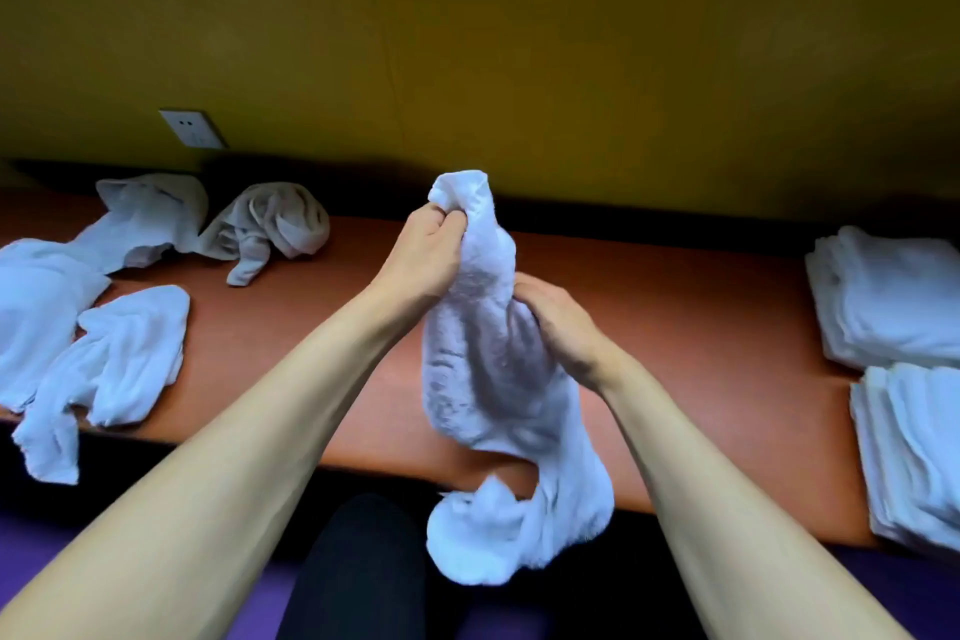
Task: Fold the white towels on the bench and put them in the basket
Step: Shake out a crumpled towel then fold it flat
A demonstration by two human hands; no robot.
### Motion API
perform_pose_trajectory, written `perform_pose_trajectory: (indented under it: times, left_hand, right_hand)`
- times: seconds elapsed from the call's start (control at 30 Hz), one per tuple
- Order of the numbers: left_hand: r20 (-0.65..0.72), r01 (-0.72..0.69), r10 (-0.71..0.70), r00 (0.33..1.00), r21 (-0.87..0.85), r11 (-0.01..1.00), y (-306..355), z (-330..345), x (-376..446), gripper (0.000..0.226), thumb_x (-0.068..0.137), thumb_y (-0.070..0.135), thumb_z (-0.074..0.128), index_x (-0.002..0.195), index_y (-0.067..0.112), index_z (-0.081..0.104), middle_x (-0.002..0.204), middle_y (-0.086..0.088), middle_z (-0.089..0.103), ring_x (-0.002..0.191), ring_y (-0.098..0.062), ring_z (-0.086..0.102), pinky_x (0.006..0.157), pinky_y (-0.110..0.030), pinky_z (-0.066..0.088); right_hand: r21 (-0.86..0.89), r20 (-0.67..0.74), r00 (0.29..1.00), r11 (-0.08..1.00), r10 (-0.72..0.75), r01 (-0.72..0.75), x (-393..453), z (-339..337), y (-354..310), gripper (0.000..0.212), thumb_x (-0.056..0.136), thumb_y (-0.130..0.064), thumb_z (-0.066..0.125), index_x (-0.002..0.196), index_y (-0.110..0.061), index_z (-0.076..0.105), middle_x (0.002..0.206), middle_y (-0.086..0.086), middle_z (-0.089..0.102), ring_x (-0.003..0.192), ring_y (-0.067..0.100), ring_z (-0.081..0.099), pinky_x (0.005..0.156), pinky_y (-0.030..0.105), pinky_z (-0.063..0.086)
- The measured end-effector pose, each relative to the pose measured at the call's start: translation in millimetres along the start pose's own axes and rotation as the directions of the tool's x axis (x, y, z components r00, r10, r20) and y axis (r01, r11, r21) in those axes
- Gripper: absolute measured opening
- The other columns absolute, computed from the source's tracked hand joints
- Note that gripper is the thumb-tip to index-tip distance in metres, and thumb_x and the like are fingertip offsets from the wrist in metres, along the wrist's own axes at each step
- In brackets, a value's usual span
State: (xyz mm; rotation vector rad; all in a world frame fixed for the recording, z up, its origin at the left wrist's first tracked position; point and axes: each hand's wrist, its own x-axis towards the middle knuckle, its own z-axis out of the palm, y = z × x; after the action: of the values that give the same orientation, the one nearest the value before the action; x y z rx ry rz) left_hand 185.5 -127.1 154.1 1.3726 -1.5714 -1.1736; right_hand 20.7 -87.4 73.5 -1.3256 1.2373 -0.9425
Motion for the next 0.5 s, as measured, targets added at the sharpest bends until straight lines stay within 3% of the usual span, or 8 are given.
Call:
perform_pose_trajectory:
  times: [0.07, 0.13, 0.2, 0.27, 0.33, 0.43, 0.5]
  left_hand:
    - [-0.004, -0.043, 0.043, 0.999, 0.107, 0.993, 0.7, -7.1, 19.4, 0.026, 0.097, 0.029, 0.042, 0.091, 0.014, 0.062, 0.084, -0.001, 0.068, 0.081, -0.015, 0.065, 0.076, -0.036, 0.054]
    - [-0.023, -0.064, 0.073, 0.997, 0.267, 0.962, -0.3, -16.4, 29.5, 0.039, 0.101, 0.048, 0.038, 0.098, 0.019, 0.064, 0.098, -0.002, 0.07, 0.096, -0.019, 0.065, 0.086, -0.036, 0.052]
    - [-0.049, 0.004, 0.016, 0.999, 0.39, 0.921, 1.3, -23.4, 29.6, 0.049, 0.1, 0.064, 0.037, 0.091, 0.025, 0.064, 0.094, 0.004, 0.069, 0.092, -0.013, 0.061, 0.077, -0.026, 0.044]
    - [-0.052, 0.08, -0.062, 0.997, 0.495, 0.865, 0.1, -26.0, 26.4, 0.048, 0.09, 0.072, 0.05, 0.083, 0.027, 0.066, 0.084, 0.01, 0.067, 0.082, -0.005, 0.059, 0.067, -0.024, 0.04]
    - [-0.016, 0.055, -0.056, 0.998, 0.551, 0.833, -4.0, -26.6, 18.0, 0.029, 0.084, 0.053, 0.067, 0.081, 0.024, 0.071, 0.075, 0.01, 0.068, 0.072, -0.007, 0.06, 0.061, -0.025, 0.042]
    - [0.061, 0.019, -0.051, 0.997, 0.431, 0.902, -4.3, -28.2, -4.1, 0.015, 0.081, 0.026, 0.063, 0.074, 0.016, 0.072, 0.065, 0.003, 0.06, 0.063, -0.013, 0.051, 0.06, -0.029, 0.039]
    - [0.072, 0.019, -0.044, 0.996, 0.314, 0.949, 2.3, -28.5, -20.9, 0.015, 0.081, 0.018, 0.059, 0.07, 0.015, 0.069, 0.065, 0.004, 0.058, 0.063, -0.013, 0.049, 0.061, -0.03, 0.037]
  right_hand:
    - [0.1, 0.038, 0.997, 0.992, 0.071, -0.075, 9.2, -2.6, 0.6, 0.026, 0.104, -0.02, 0.054, 0.105, -0.002, 0.073, 0.106, 0.001, 0.074, 0.096, 0.01, 0.064, 0.089, 0.025, 0.048]
    - [0.086, 0.032, 0.997, 0.994, 0.065, -0.068, 16.9, -12.2, 1.4, 0.02, 0.1, -0.019, 0.062, 0.093, -0.003, 0.073, 0.089, -0.002, 0.071, 0.081, 0.007, 0.06, 0.075, 0.022, 0.047]
    - [0.062, -0.013, 0.999, 0.998, 0.033, -0.032, 20.7, -24.4, 1.8, 0.012, 0.098, -0.012, 0.065, 0.088, -0.008, 0.072, 0.077, -0.004, 0.068, 0.067, 0.003, 0.057, 0.064, 0.018, 0.045]
    - [0.068, -0.082, 0.997, 0.998, 0.016, -0.01, 17.1, -33.8, 2.7, 0.015, 0.099, -0.009, 0.062, 0.085, -0.011, 0.068, 0.066, -0.004, 0.061, 0.055, 0.006, 0.051, 0.054, 0.021, 0.042]
    - [0.071, -0.157, 0.987, 0.997, -0.014, 0.026, 4.7, -34.3, 6.6, 0.019, 0.101, -0.015, 0.059, 0.083, -0.017, 0.065, 0.067, -0.007, 0.056, 0.06, 0.009, 0.048, 0.06, 0.023, 0.04]
    - [0.089, -0.22, 0.975, 0.996, -0.001, 0.021, -18.2, -19.4, 5.9, 0.019, 0.099, -0.034, 0.054, 0.081, -0.028, 0.062, 0.08, -0.008, 0.054, 0.078, 0.011, 0.045, 0.072, 0.03, 0.035]
    - [0.0, -0.24, 0.971, 1.0, -0.015, 0.015, -33.5, -12.8, -3.5, 0.022, 0.102, -0.034, 0.049, 0.082, -0.029, 0.058, 0.078, -0.013, 0.051, 0.076, 0.008, 0.044, 0.072, 0.032, 0.035]
